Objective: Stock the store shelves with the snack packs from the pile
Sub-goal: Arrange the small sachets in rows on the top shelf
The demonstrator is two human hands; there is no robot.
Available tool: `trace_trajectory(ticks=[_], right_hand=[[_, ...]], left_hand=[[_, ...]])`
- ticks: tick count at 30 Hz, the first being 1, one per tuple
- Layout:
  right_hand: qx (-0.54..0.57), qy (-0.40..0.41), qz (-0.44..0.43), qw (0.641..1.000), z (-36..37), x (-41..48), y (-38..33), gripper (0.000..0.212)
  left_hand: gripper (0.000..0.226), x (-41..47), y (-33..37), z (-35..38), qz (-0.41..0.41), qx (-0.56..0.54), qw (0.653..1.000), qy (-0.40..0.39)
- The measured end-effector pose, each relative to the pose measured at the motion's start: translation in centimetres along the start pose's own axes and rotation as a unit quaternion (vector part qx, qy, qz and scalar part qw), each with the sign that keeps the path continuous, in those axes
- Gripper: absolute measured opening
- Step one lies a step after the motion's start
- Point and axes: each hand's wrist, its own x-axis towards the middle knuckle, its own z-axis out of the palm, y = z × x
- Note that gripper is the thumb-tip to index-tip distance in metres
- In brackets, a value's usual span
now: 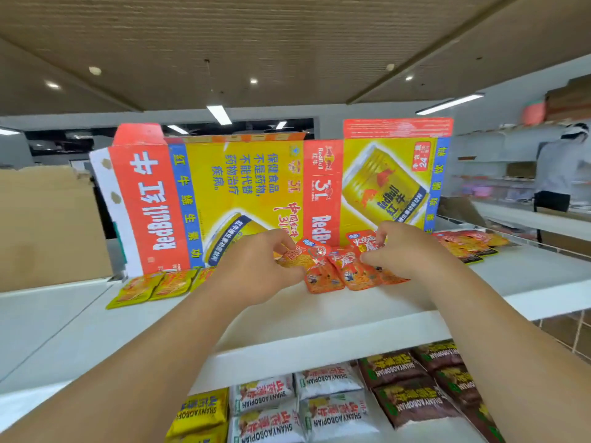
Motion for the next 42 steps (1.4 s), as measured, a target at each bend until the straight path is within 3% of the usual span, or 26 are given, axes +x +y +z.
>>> trace_trajectory(ticks=[11, 20, 37, 40, 42], right_hand=[[-0.052, -0.042, 0.000, 0.998, 0.2, 3.5, 3.4, 0.038], [-0.072, -0.021, -0.031, 0.997, 2.4, 4.1, 3.3, 0.038], [-0.112, -0.019, -0.042, 0.993, 2.5, 4.1, 3.6, 0.040], [-0.087, 0.068, -0.103, 0.989, 2.2, 3.7, 3.1, 0.032], [-0.034, 0.082, -0.174, 0.981, 2.2, 3.1, 2.2, 0.025]], left_hand=[[0.034, 5.7, 4.4, 4.3, 0.044, 0.058, 0.997, -0.040], [0.028, 6.4, 1.7, 5.5, 0.010, -0.058, 0.998, -0.024], [0.032, 5.5, 1.8, 5.3, 0.004, -0.039, 0.999, -0.033], [0.036, 5.4, 2.1, 5.4, 0.005, -0.036, 0.999, -0.009], [0.039, 5.3, 2.5, 5.4, 0.004, -0.033, 0.999, 0.017]])
